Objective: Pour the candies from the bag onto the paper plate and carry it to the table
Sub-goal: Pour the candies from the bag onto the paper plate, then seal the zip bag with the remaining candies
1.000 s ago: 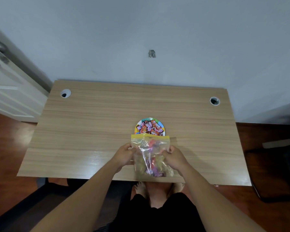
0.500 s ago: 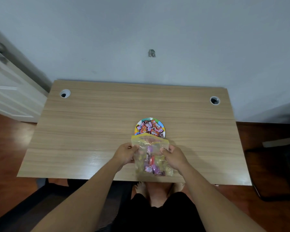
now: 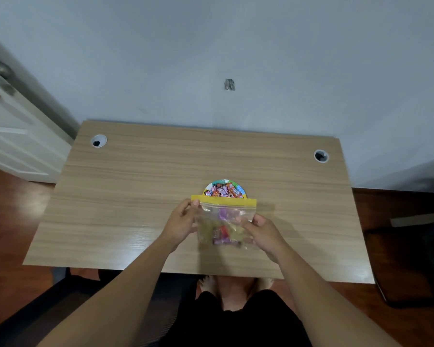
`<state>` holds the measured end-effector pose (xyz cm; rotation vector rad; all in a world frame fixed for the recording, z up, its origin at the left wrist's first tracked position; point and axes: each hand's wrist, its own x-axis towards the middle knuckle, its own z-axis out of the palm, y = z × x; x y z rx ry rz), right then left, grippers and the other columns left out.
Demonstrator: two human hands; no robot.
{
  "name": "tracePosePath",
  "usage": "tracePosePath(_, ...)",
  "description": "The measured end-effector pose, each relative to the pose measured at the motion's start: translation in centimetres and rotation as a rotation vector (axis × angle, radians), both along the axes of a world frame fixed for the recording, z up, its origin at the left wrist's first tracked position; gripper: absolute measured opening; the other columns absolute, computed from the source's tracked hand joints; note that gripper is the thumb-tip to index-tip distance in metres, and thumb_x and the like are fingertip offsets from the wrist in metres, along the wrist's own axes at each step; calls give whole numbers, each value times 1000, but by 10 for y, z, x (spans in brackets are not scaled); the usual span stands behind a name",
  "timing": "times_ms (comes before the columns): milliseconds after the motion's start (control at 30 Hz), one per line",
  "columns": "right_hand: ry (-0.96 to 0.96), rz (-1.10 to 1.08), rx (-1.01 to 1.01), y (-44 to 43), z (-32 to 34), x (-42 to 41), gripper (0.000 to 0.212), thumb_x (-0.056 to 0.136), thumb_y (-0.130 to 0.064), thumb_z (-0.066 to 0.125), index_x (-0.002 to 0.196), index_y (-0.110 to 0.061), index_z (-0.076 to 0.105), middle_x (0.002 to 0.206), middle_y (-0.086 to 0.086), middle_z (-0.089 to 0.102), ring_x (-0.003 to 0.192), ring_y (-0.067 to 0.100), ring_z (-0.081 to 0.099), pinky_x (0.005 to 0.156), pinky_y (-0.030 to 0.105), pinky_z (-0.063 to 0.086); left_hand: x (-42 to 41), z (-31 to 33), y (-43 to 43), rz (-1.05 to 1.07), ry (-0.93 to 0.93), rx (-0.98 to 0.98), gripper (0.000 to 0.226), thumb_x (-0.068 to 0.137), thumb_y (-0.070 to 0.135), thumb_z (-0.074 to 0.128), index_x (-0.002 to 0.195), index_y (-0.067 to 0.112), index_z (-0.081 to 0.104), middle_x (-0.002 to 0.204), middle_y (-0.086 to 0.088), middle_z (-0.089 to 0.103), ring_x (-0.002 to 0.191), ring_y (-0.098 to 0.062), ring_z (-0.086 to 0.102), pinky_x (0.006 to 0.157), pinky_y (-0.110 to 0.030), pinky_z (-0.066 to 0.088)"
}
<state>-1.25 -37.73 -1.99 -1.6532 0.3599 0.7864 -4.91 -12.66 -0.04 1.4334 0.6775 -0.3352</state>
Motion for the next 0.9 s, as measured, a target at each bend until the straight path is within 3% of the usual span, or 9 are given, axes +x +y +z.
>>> tracePosePath(167, -107, 60, -39, -5, 21, 15, 37, 86, -59, 78, 104, -28, 86, 92, -12, 81, 86, 12, 70, 83, 40, 57, 13, 13, 19, 69, -153, 60, 21, 107, 30, 61, 100, 17, 76, 97, 4, 78, 99, -11, 71, 88, -36, 54)
tracePosePath(267, -167, 167, -74, -8, 33, 25, 27, 93, -50, 75, 110, -32, 86, 94, -18, 82, 89, -5, 67, 93, 30, 54, 21, 21, 28, 77, -228, 112, 18, 106, 12, 62, 106, 3, 78, 82, 11, 80, 81, 3, 71, 79, -16, 56)
tracePosePath(400, -201, 273, -83, -9, 50, 39, 29, 88, -40, 84, 110, -21, 85, 80, -15, 80, 74, 0, 66, 76, 19, 49, 32, 33, 35, 104, -308, 134, 18, 99, 7, 70, 103, -11, 72, 88, -5, 75, 77, -5, 68, 75, -17, 53)
tracePosePath(467, -194, 312, -41, -9, 56, 46, 40, 82, -28, 91, 118, -16, 81, 105, -6, 85, 102, 14, 79, 97, 30, 57, 37, 40, 41, 64, -354, 146, 18, 98, 7, 72, 99, -11, 71, 91, -11, 73, 82, -12, 67, 82, -25, 52)
tracePosePath(533, -218, 345, -14, -5, 66, 56, 55, 76, -20, 95, 127, -15, 74, 120, 4, 82, 115, 21, 77, 101, 34, 59, 39, 46, 45, -14, -404, 208, 10, 96, 5, 73, 92, -4, 74, 88, -6, 73, 83, -12, 65, 82, -25, 51)
tracePosePath(633, -390, 419, -222, 9, 86, 71, 79, 68, -42, 98, 139, -29, 66, 133, -12, 72, 121, 2, 68, 101, 24, 51, 40, 57, 47, -53, -428, 307, 17, 94, 1, 75, 82, 12, 68, 79, 2, 64, 71, -1, 58, 71, -17, 47)
tracePosePath(700, -545, 485, -355, 23, 99, 78, 81, 69, -55, 94, 141, -34, 63, 134, -21, 65, 124, -4, 58, 103, 23, 43, 39, 63, 47, -49, -425, 344, 23, 94, 1, 74, 79, 15, 64, 84, -6, 69, 75, -1, 63, 69, -14, 50)
tracePosePath(800, -718, 595, -376, 51, 114, 82, 70, 76, -59, 87, 138, -33, 66, 135, -20, 65, 124, -4, 57, 106, 23, 42, 38, 66, 49, -52, -449, 419, 20, 92, 12, 76, 82, 26, 66, 108, -12, 80, 104, -21, 74, 95, -36, 54)
tracePosePath(900, -786, 687, -342, 80, 123, 81, 54, 81, -56, 84, 127, -31, 73, 125, -16, 74, 116, -1, 66, 103, 24, 50, 38, 72, 49, -57, -464, 447, 10, 91, 21, 78, 87, 25, 70, 105, -7, 80, 105, -24, 72, 104, -46, 50)
